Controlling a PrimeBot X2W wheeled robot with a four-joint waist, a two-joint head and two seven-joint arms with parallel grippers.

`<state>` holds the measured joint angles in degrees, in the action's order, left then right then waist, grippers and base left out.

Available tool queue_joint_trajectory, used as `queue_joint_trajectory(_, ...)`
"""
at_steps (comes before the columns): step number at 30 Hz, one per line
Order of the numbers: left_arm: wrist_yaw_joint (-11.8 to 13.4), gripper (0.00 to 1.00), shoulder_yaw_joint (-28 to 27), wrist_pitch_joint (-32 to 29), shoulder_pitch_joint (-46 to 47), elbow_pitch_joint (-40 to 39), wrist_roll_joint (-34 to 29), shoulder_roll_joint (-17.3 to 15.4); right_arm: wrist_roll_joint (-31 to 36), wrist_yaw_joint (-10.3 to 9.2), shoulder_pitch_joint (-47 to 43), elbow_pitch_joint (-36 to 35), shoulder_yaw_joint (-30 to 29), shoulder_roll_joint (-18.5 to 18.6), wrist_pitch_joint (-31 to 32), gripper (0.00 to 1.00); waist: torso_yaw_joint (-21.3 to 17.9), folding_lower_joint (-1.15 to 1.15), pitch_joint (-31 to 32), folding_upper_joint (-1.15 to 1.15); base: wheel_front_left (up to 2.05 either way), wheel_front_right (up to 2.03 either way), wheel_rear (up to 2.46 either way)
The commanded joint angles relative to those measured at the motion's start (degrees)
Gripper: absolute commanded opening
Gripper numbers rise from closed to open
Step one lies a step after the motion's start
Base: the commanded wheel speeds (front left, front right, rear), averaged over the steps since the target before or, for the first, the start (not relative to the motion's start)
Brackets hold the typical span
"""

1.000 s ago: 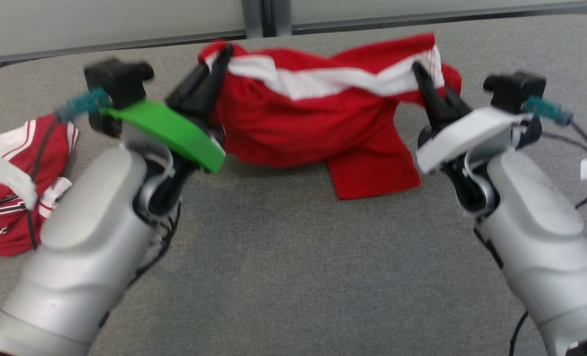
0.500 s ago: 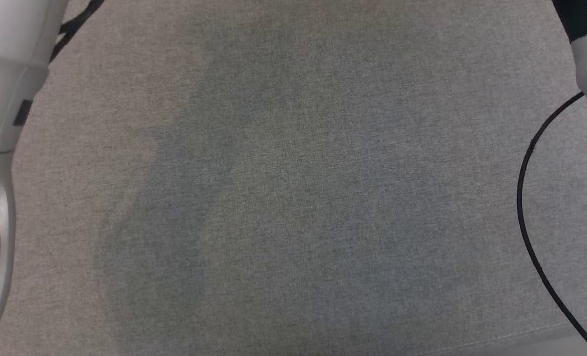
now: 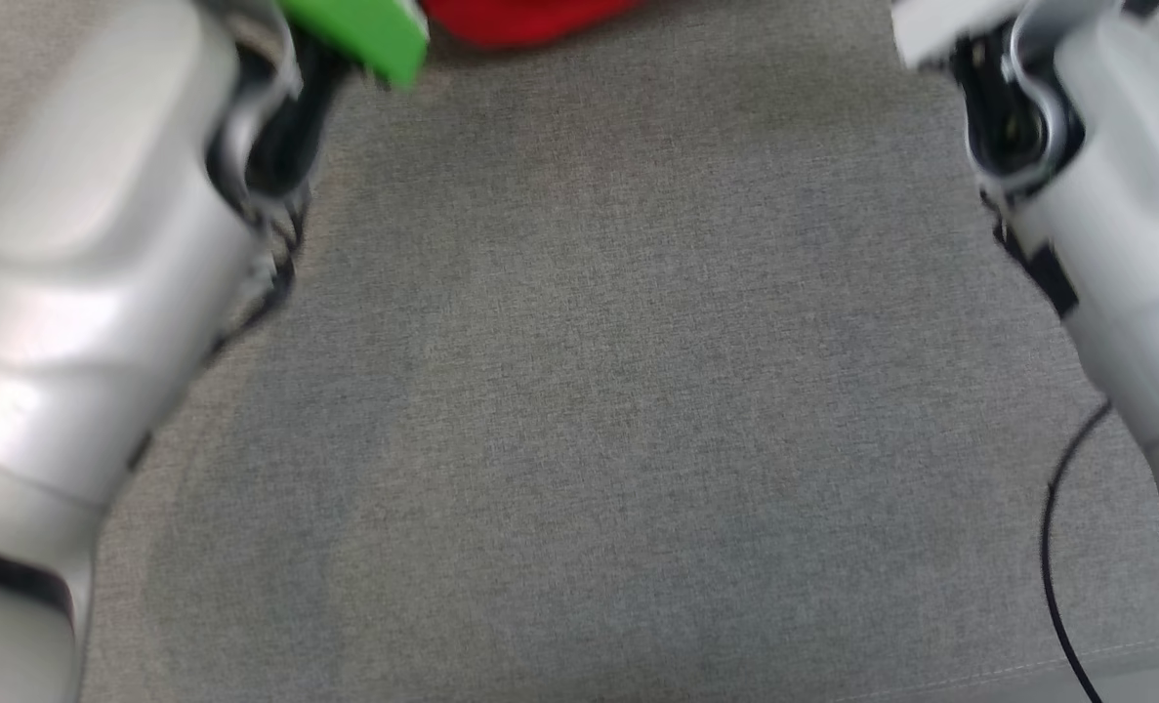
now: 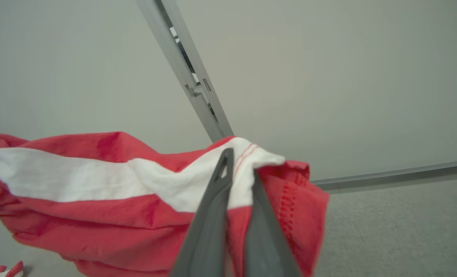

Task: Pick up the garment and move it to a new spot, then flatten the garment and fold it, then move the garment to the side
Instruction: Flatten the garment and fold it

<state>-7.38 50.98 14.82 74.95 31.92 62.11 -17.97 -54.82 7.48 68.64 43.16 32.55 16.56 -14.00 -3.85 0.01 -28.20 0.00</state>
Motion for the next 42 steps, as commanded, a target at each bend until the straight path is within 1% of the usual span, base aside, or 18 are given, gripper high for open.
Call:
queue_joint_trajectory(1, -0.2, 0.0, -0.3, 0.4, -3.8, -1.5, -1.3, -0.7, -0.9, 0.03, -3.3, -1.1, 0.9, 1.2, -0.5, 0.0, 0.6, -0.01, 1.1, 0.0, 0.0, 0.0, 0.0)
queue_joint_trajectory(2, -0.2, 0.0, -1.3, 0.4, -7.4, -3.0, -2.2, -1.2, -1.7, 0.03, -6.0, -2.1, 1.6, 1.9, -0.7, 0.0, 0.7, -0.01, 1.8, 0.0, 0.0, 0.0, 0.0)
queue_joint_trajectory(4, -0.2, 0.0, -3.1, 0.3, -14.9, -6.1, -4.2, -0.8, -2.8, 0.03, -11.0, -4.1, 2.8, 3.9, -1.0, 0.0, 1.3, -0.01, 3.1, 0.0, 0.0, 0.0, 0.0)
queue_joint_trajectory(7, -0.2, 0.0, -7.0, 0.3, -25.2, -10.1, -7.1, -1.1, -4.5, 0.03, -18.0, -7.0, 3.3, 5.6, -1.2, 0.0, 1.5, -0.01, 5.5, 0.0, 0.0, 0.0, 0.0)
queue_joint_trajectory(9, -0.2, 0.0, -9.0, 0.3, -33.4, -13.4, -9.6, -0.8, -4.9, 0.03, -23.5, -9.9, 1.8, 7.0, -1.3, 0.0, 1.9, -0.01, 7.2, 0.0, 0.0, 0.0, 0.0)
queue_joint_trajectory(11, -0.2, 0.0, -9.8, 0.3, -39.8, -15.9, -12.3, -0.8, -4.1, 0.02, -28.9, -12.3, 0.6, 8.0, -1.2, 0.0, 2.2, -0.01, 8.5, 0.0, 0.0, 0.0, 0.0)
queue_joint_trajectory(13, -0.2, 0.0, -10.3, 0.3, -45.7, -17.8, -13.8, -0.2, -4.2, 0.03, -34.0, -14.5, -0.9, 8.1, -1.2, 0.0, 2.6, -0.01, 9.8, 0.0, 0.0, 0.0, 0.0)
queue_joint_trajectory(15, -0.2, 0.0, -10.2, 0.3, -50.0, -18.8, -15.6, -0.5, -3.7, 0.03, -38.3, -16.6, -2.3, 8.3, -1.2, 0.0, 2.9, -0.01, 10.9, 0.0, 0.0, 0.0, 0.0)
queue_joint_trajectory(19, -0.2, 0.0, -10.7, 0.3, -56.1, -19.7, -18.2, 0.1, -1.7, 0.03, -46.6, -20.5, -5.2, 8.0, -1.2, 0.0, 3.8, -0.01, 12.9, 0.0, 0.0, 0.0, 0.0)
queue_joint_trajectory(21, -0.2, 0.0, -10.9, 0.3, -58.1, -19.9, -18.6, 0.5, -0.3, 0.03, -50.3, -22.3, -6.7, 7.7, -1.2, 0.0, 4.1, -0.01, 13.7, 0.0, 0.0, 0.0, 0.0)
queue_joint_trajectory(25, -0.2, 0.0, -10.5, 0.3, -61.0, -20.7, -19.2, 0.2, 1.3, 0.03, -57.7, -25.6, -8.8, 6.7, -1.2, 0.0, 4.6, -0.01, 15.1, 0.0, 0.0, 0.0, 0.0)
queue_joint_trajectory(29, -0.2, 0.0, -11.1, 0.3, -63.0, -21.4, -19.3, 0.0, 2.9, 0.03, -63.1, -28.0, -12.4, 5.5, -1.2, 0.0, 4.6, -0.01, 16.1, 0.0, 0.0, 0.0, 0.0)
queue_joint_trajectory(31, -0.2, 0.0, -10.7, 0.3, -63.3, -21.6, -19.4, 0.1, 4.1, 0.02, -64.3, -28.3, -13.9, 5.5, -1.2, 0.0, 4.6, -0.01, 16.4, 0.0, 0.0, 0.0, 0.0)
queue_joint_trajectory(36, -0.2, 0.0, -11.1, 0.3, -61.4, -22.2, -18.9, 1.5, 6.4, 0.02, -62.7, -29.2, -16.7, 5.3, -1.0, 0.0, 5.2, -0.01, 16.3, 0.0, 0.0, 0.0, 0.0)
queue_joint_trajectory(42, -0.2, 0.0, -10.6, 0.3, -56.5, -20.9, -18.6, 3.4, 9.0, 0.02, -56.1, -28.7, -18.8, 6.0, 1.4, 0.0, 6.8, -0.01, 14.2, 0.0, 0.0, 0.0, 0.0)
